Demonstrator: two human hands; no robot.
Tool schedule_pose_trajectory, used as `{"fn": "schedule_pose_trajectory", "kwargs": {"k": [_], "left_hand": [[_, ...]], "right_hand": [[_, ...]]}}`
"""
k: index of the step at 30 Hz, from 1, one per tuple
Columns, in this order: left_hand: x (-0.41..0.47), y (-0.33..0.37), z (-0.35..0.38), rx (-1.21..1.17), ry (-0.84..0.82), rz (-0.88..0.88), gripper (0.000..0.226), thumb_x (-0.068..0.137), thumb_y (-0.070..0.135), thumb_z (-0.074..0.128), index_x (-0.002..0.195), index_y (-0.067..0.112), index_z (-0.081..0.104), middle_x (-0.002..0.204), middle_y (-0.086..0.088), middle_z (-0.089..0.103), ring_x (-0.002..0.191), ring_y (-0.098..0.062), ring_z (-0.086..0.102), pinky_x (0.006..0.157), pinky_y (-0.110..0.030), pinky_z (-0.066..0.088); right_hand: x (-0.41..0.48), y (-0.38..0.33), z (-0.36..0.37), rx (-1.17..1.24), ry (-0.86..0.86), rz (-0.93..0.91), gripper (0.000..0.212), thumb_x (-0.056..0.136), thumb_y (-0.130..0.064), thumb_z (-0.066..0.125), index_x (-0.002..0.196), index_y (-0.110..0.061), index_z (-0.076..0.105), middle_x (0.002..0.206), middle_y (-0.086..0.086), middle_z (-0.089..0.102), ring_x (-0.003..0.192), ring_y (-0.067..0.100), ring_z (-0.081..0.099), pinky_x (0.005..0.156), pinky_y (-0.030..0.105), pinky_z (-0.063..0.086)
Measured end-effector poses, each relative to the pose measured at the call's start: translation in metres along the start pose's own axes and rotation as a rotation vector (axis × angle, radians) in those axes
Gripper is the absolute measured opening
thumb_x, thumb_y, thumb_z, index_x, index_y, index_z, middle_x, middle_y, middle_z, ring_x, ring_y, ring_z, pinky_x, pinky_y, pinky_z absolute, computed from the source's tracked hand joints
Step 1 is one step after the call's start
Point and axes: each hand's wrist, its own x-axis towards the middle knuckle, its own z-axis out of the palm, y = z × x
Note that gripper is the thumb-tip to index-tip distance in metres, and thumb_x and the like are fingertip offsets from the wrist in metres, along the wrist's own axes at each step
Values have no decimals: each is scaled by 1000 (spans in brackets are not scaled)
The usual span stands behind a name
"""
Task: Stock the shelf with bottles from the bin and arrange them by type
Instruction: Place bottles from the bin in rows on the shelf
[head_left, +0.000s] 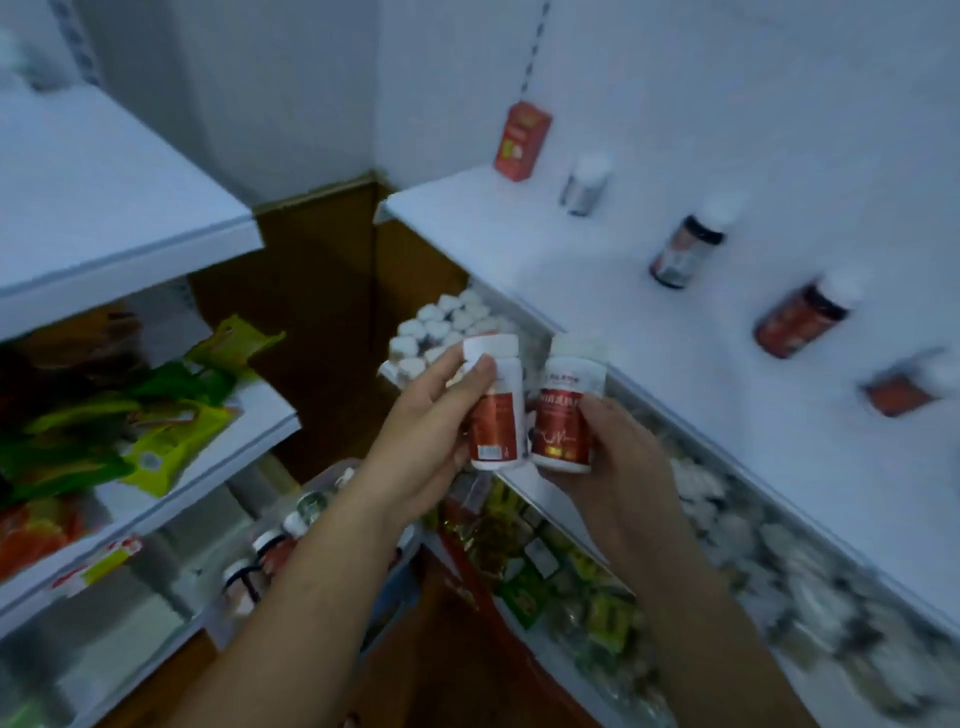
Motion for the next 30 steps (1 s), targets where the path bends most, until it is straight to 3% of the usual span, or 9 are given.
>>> {"fn": "schedule_pose_trajectory", "kwargs": {"k": [3,6,10,13,16,20,26,30], "left_hand": [[-2,-5,64,42,-107,-22,57,98,33,66,149,9,54,134,-12,71,123,-30,69,107,-49,54],[-18,-16,128,123,-244,-35,49,98,32,63,137,2,62,130,-18,72,123,-36,69,107,-50,53],[-38,-36,192,209,-322,-36,46,94,34,63,130,7,68,122,-16,76,116,-36,72,95,-47,60],[-67,-69,251,278,-397,-35,38,101,28,58,134,10,66,123,-14,76,116,-33,73,96,-47,61],[-97,-103,296,307,-456,-21,35,106,25,54,136,12,65,126,-12,75,118,-30,72,100,-47,59],[-131,-146,339,364,-455,-26,35,105,30,54,137,19,65,125,-7,76,117,-26,73,100,-49,58],[-156,-182,373,420,-453,-50,37,106,34,55,142,26,61,129,-4,74,119,-24,72,101,-53,58],[-156,-186,376,443,-436,-49,33,106,32,56,138,27,64,128,-5,74,119,-26,72,103,-58,56]], "right_hand": [[-35,-33,-37,-38,109,-114,43,89,-30,68,124,-6,65,111,17,72,85,22,70,62,36,57],[-73,-58,-85,-56,198,-222,48,85,-32,68,126,-7,65,106,16,72,80,23,70,58,35,58],[-111,-79,-133,-66,262,-280,50,84,-32,70,130,-14,65,113,15,74,92,31,73,68,40,60],[-153,-93,-190,-46,326,-345,42,91,-20,69,132,-16,63,113,13,75,98,33,74,72,44,62],[-196,-99,-241,-31,378,-356,41,97,-5,64,135,-20,61,115,9,76,107,33,74,87,56,61],[-245,-96,-299,-41,432,-363,46,93,-6,69,135,-24,60,115,7,77,107,31,74,88,59,61],[-280,-94,-348,-58,450,-375,49,92,1,70,130,-27,60,116,-1,77,106,22,75,81,43,64],[-276,-92,-357,-95,446,-373,54,90,1,73,131,-31,59,119,-3,76,110,21,73,87,49,63]]}}
